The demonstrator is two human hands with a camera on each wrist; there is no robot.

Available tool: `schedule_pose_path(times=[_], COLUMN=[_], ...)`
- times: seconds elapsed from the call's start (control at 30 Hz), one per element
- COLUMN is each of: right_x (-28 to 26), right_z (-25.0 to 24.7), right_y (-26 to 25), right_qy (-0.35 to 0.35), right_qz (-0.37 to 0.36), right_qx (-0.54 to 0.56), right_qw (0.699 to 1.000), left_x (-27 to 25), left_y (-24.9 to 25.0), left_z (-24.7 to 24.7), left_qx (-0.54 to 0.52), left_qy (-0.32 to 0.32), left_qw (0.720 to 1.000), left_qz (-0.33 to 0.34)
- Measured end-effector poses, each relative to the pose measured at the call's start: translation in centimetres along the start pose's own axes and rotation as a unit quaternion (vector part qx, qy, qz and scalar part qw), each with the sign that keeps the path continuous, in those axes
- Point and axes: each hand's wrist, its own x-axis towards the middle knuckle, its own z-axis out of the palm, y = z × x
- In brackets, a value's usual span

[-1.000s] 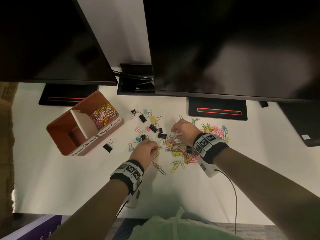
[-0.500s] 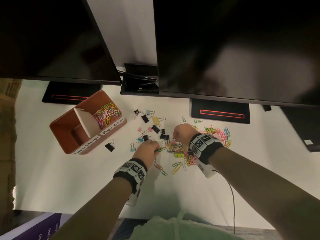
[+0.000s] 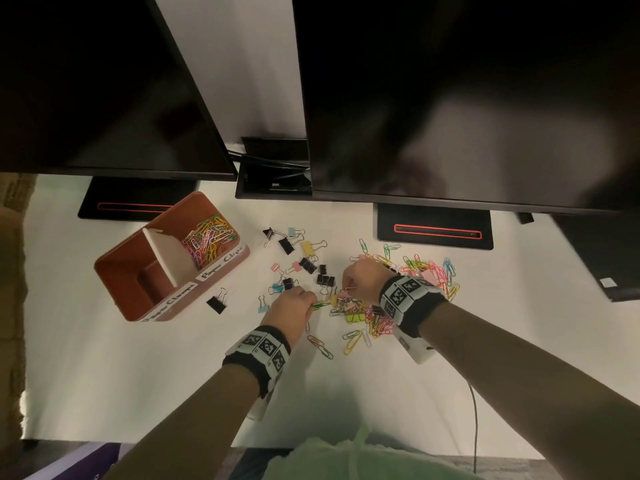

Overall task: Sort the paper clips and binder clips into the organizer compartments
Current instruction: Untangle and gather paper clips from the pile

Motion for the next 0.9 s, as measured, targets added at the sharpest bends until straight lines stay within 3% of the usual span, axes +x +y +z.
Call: schedule_pose_path(times=[0.13, 0.27, 0.47, 0.9], right_x=[-0.2, 0.2, 1.9, 1.1], right_z=[-1.2, -3.0, -3.3, -1.1], right_y=[0.9, 1.9, 2.4, 1.5], right_qy=[0.061, 0.112, 0.072, 0.071], right_qz=[0.011, 0.058, 0.191, 0.121], right_qx=[0.066, 0.066, 0.024, 0.043], right_qw=[0.996, 0.99, 0.979, 0.989], left_x=[-0.1, -0.1, -0.2, -0.4], left_y=[-0.1, -0.2, -0.2, -0.7], left_z=[-0.1, -0.2, -0.3, -0.8], left_qx=[-0.014, -0.021, -0.023, -0.037], left_qy=[0.011, 0.02, 0.022, -0.003], left_qw=[1.0, 1.0, 1.0, 0.999], left_qz=[0.001, 0.0, -0.001, -0.021])
